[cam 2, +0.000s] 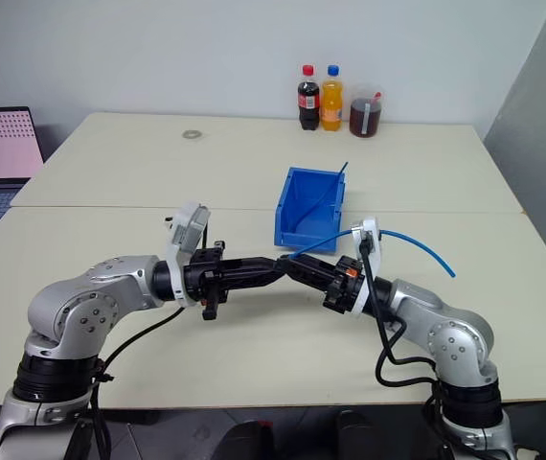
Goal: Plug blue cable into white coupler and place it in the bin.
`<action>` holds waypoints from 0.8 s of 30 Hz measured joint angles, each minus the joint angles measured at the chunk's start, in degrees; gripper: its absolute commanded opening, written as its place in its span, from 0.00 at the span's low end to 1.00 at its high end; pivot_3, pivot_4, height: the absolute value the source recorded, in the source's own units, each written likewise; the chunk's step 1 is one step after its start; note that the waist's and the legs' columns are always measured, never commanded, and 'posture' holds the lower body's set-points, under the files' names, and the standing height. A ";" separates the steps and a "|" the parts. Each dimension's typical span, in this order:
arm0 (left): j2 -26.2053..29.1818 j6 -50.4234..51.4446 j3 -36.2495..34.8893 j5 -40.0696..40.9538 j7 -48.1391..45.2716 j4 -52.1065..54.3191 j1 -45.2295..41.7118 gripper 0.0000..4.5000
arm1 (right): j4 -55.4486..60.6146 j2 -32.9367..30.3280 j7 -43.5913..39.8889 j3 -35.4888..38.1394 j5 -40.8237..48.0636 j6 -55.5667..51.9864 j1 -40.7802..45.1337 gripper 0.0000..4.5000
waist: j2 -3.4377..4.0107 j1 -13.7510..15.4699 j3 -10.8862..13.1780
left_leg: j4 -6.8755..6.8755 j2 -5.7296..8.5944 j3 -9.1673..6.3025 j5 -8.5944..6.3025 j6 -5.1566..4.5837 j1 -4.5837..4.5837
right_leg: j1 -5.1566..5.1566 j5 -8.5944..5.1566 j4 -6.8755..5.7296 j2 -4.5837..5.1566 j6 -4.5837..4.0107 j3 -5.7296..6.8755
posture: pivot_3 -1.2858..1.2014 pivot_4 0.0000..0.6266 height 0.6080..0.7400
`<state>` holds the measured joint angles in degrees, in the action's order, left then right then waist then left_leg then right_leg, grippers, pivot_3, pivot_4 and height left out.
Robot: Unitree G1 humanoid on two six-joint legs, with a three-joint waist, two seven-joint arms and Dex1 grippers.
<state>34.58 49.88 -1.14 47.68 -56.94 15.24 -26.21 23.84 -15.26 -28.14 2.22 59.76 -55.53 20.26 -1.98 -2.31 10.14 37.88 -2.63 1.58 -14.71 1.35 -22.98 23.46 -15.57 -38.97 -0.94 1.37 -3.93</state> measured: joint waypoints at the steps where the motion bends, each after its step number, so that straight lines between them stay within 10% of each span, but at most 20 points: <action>1: 0.00 -0.33 0.24 -0.32 0.05 0.00 0.09 0.24 | 0.00 -0.21 0.00 -0.08 -0.01 -0.01 -0.01 0.03 | 0.00 0.00 0.00 | 0.00 0.00 0.00 0.00 0.00 0.00 | 0.00 0.00 0.00 0.00 0.00 0.00 | 0.52 0.24 1.00; 17: 2.02 -1.56 -0.31 -3.91 3.35 3.25 6.51 0.98 | -2.00 -1.85 -1.25 -2.29 -4.29 3.32 -0.03 0.03 | 0.01 -0.22 0.01 | -0.06 -0.03 0.03 0.00 0.00 -0.04 | 0.08 -0.01 0.02 0.01 -0.01 -0.05 | 0.52 0.24 1.00; 24: 0.97 -9.23 -6.58 -11.81 13.74 4.04 15.24 1.00 | -4.13 -3.58 -2.43 -2.36 -8.34 6.25 -0.05 0.03 | 0.02 -0.38 0.02 | -0.06 -0.04 0.04 0.00 0.00 -0.03 | 0.10 -0.02 0.02 0.05 -0.03 -0.06 | 0.52 0.24 1.00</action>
<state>35.55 40.66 -7.73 35.87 -43.19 19.28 -10.97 19.71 -18.84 -30.57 -0.14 51.42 -49.29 20.22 -1.96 -2.69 10.16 37.82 -2.67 1.61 -14.72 1.36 -23.00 23.55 -15.59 -38.95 -0.89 1.35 -3.99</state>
